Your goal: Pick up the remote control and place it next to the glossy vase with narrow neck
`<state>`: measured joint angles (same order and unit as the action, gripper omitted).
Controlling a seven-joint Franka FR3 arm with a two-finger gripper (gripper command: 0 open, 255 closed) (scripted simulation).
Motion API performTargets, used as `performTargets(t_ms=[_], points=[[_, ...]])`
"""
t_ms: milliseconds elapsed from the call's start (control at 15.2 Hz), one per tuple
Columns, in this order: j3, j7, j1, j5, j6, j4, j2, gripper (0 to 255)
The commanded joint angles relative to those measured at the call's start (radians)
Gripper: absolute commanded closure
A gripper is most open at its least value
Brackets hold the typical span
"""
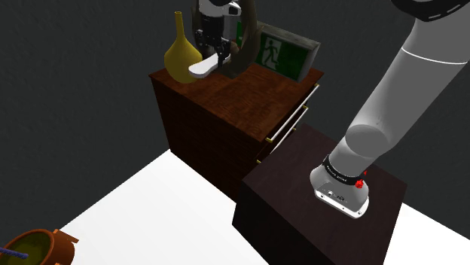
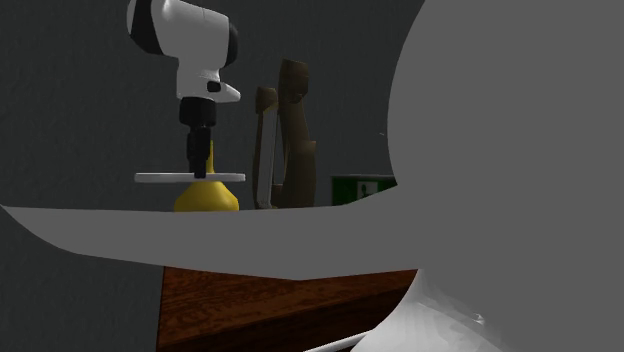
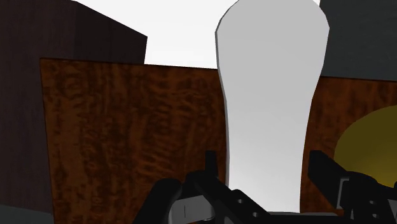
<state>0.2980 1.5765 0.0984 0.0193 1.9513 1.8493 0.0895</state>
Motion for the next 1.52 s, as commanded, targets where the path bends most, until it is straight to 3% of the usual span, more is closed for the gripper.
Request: performTargets(t_ms=[0, 1452], points=[[0.0, 0.001, 0.0, 0.002, 0.027, 0.022, 0.005, 255], [-0.007, 0.03, -0.009, 0.047, 0.3, 0.185, 0.12, 255]])
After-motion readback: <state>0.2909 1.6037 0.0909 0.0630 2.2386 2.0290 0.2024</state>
